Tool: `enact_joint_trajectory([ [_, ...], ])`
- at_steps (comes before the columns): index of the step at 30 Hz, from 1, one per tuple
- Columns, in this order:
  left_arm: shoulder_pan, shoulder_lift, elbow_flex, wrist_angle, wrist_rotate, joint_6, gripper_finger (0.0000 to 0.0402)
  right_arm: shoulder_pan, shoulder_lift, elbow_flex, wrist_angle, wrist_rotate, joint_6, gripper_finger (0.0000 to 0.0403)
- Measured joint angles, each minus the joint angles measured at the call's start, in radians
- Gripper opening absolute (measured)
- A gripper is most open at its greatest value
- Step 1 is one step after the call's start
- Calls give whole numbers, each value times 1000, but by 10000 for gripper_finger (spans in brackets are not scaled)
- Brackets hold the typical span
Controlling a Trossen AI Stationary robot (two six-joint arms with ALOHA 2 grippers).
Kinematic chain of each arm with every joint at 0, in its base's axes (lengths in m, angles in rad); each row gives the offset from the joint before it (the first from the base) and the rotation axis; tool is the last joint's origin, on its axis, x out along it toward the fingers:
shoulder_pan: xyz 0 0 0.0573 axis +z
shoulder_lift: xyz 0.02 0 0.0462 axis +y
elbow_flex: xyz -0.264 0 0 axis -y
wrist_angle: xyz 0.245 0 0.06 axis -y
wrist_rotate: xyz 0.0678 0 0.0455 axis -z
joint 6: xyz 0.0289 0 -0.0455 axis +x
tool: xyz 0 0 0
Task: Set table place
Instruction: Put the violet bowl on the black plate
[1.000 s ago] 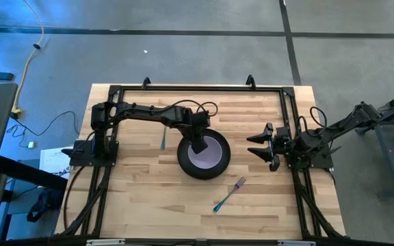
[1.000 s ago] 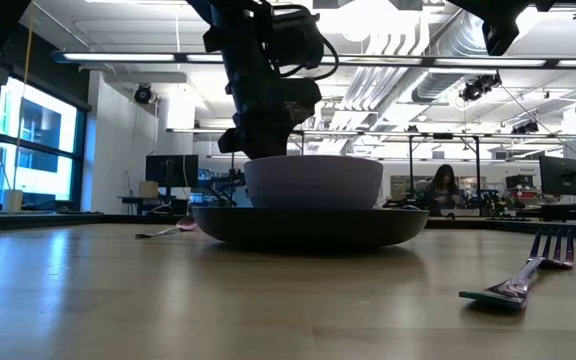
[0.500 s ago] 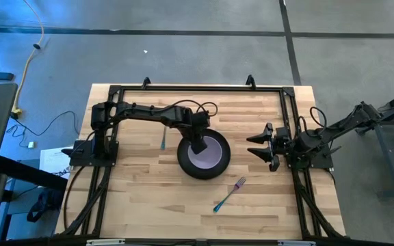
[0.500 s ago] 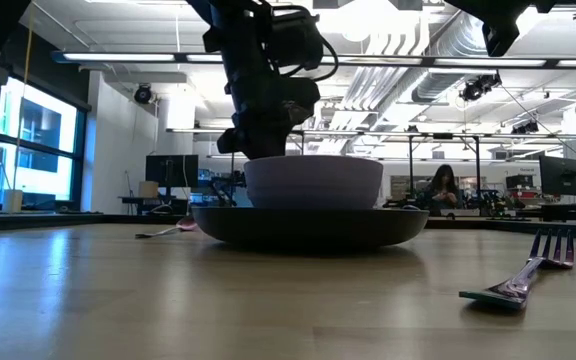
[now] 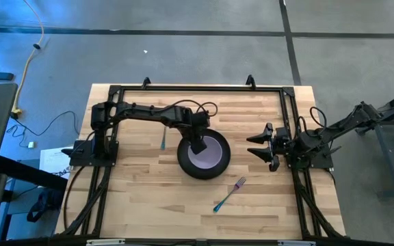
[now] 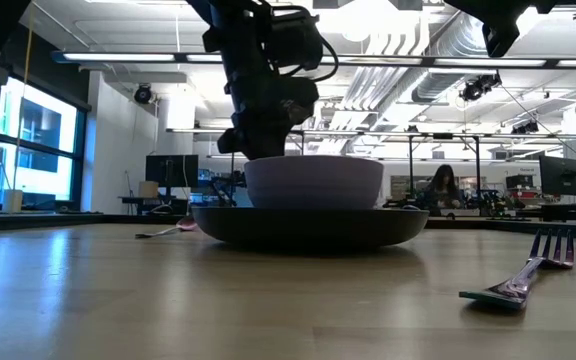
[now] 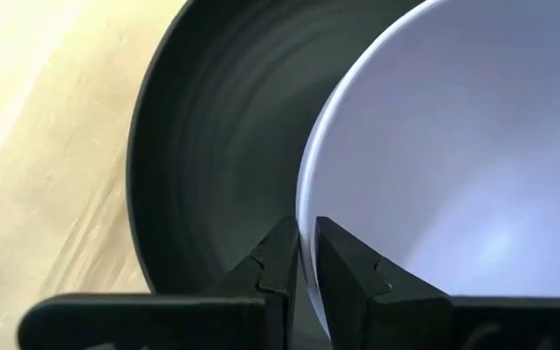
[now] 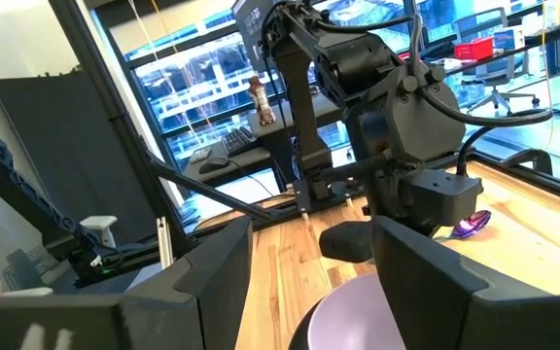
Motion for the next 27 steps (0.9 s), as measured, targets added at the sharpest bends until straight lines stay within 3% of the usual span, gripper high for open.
enact_joint_trajectory([
  [27,0,-26,0,35,30,24,28,0,0,0,-7,0,1,204],
])
